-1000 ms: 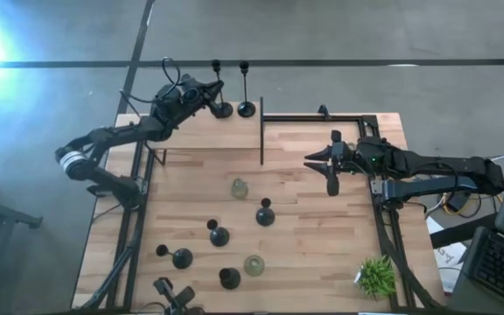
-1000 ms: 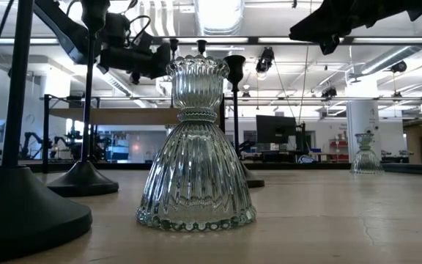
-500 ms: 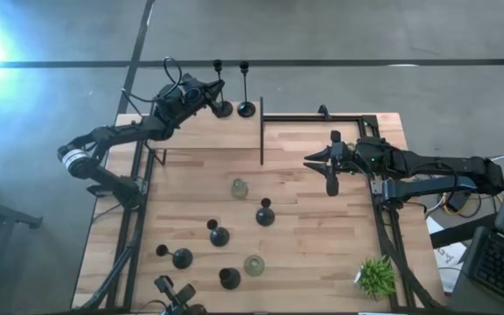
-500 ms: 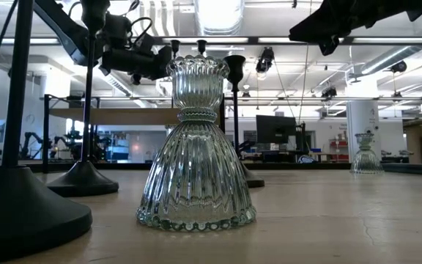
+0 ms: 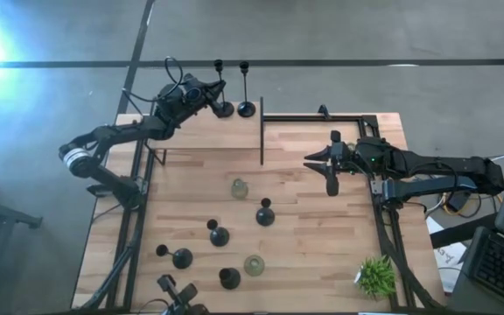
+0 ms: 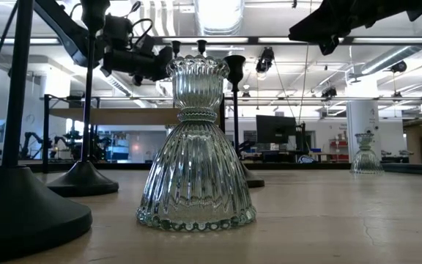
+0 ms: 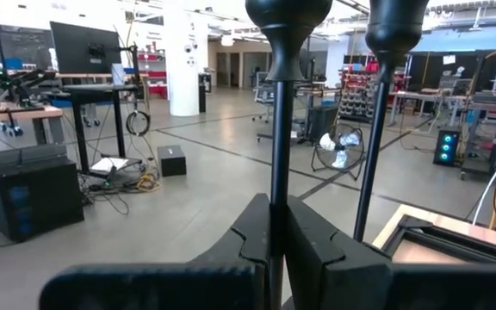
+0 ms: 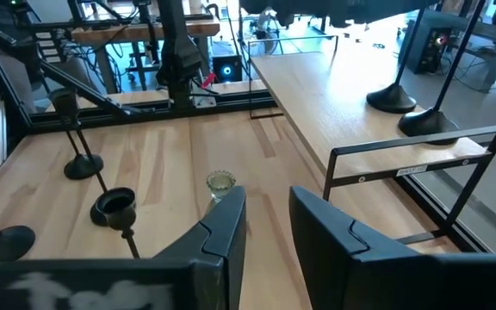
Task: Pick & Place candle stick holders
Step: Put the black candleholder on the shelf
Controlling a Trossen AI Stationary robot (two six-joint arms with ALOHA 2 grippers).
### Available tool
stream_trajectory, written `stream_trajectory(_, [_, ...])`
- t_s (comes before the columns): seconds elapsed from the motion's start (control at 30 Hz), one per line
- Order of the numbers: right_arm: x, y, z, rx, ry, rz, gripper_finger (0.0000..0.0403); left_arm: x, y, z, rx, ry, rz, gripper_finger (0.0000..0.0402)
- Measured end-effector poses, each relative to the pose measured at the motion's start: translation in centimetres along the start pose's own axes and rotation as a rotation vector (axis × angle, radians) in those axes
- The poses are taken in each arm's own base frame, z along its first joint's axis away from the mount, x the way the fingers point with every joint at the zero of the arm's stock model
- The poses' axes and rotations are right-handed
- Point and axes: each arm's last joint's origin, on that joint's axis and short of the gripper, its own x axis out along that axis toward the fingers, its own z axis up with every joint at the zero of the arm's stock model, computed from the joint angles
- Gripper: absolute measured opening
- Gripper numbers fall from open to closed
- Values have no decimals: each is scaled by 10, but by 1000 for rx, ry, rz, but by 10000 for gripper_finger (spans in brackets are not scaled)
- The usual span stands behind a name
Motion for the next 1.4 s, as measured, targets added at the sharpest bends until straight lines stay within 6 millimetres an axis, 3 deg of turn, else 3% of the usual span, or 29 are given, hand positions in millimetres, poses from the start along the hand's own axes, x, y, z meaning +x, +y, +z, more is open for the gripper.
stream_trajectory(0.4, [0,0,0,0,1,1,69,4,1,-4,28,0,1,22])
stream_trajectory(1.0, [0,0,-1,0,7,0,93,2,2,-14,-7,86,6,52])
stream_trajectory(1.4, [0,0,-3,4,30,-2,75,-10,0,3,19,98,-2,53])
